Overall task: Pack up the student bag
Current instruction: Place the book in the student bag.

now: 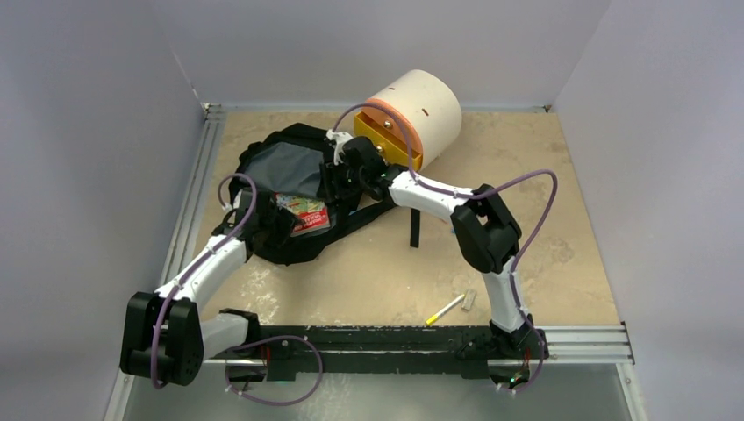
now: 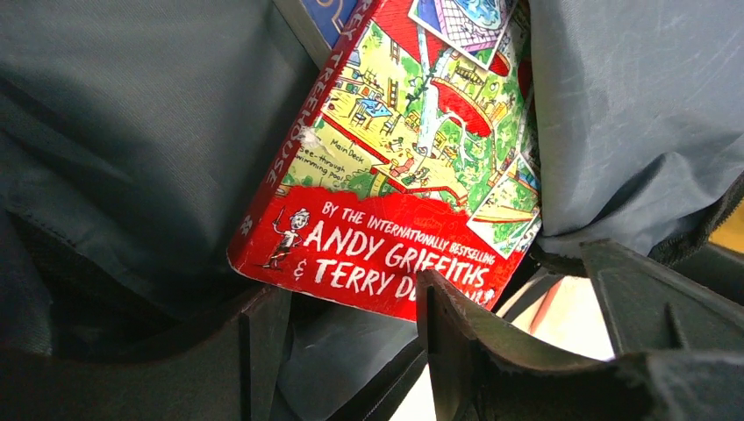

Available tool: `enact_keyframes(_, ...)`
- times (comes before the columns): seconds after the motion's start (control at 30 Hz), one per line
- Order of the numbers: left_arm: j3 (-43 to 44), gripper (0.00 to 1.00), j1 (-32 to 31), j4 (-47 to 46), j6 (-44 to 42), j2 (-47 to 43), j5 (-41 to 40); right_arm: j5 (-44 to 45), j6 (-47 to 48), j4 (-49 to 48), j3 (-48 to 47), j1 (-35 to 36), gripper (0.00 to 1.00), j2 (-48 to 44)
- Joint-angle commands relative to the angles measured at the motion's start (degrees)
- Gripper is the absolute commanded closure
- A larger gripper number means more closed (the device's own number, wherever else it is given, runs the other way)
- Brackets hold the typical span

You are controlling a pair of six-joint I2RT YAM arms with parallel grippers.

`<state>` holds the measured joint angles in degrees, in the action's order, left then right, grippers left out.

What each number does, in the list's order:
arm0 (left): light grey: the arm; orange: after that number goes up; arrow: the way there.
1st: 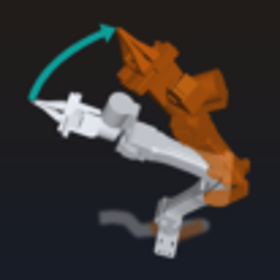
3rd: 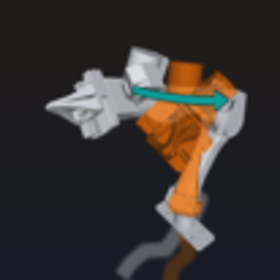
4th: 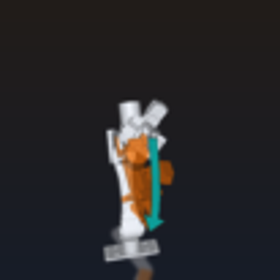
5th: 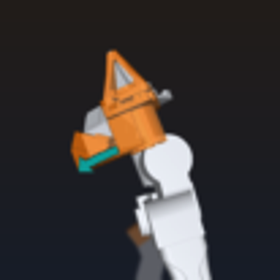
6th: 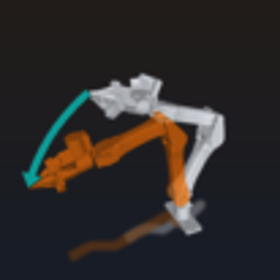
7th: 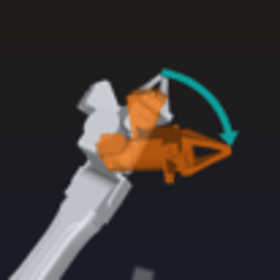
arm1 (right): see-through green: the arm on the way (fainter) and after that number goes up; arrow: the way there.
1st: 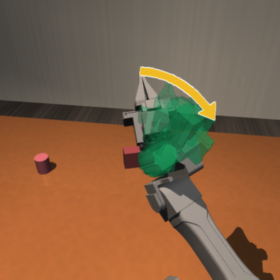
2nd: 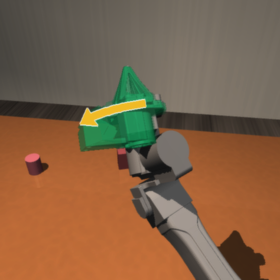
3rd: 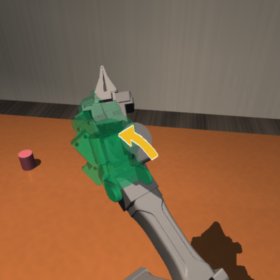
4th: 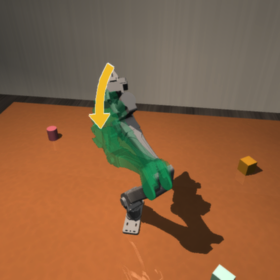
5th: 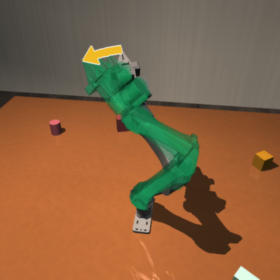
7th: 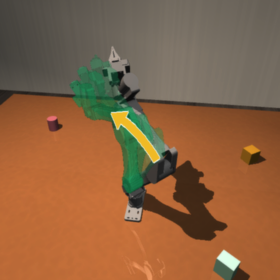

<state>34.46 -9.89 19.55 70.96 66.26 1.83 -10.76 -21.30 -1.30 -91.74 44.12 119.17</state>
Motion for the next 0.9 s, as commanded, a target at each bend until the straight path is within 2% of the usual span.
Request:
enact_keyframes(0.0, 0.53, 0.46, -0.13, -0.16, 0.28, 0.42, -4.67, -3.45, -0.01, -1.68, -2.42, 0.26, 0.52, -0.04)
enact_keyframes(0.03, 0.74, 0.46, -0.06, 0.12, -0.02, 0.58, -5.50, -2.69, 0.19, -1.35, -2.54, 0.20, 0.61, -0.10)
enact_keyframes(0.17, 2.10, 0.46, 0.34, 1.07, -2.40, 1.71, -8.25, -0.36, 0.58, -2.69, -0.83, 0.11, 0.85, -2.79)
enact_keyframes(0.27, 3.48, 0.46, 0.49, 0.81, -4.67, 3.33, -8.85, -1.04, 0.84, -3.87, 0.19, 0.01, 0.99, -4.95)
enact_keyframes(0.53, 5.48, 0.48, 1.18, -1.86, -7.88, 6.27, -9.57, -5.15, 2.17, -4.57, 0.92, -0.03, 1.00, -8.89)
enact_keyframes(0.87, 11.84, 0.53, 2.41, -8.74, -17.50, 10.89, -11.04, -8.44, 2.98, -4.16, 3.36, 0.00, 1.00, -9.00)
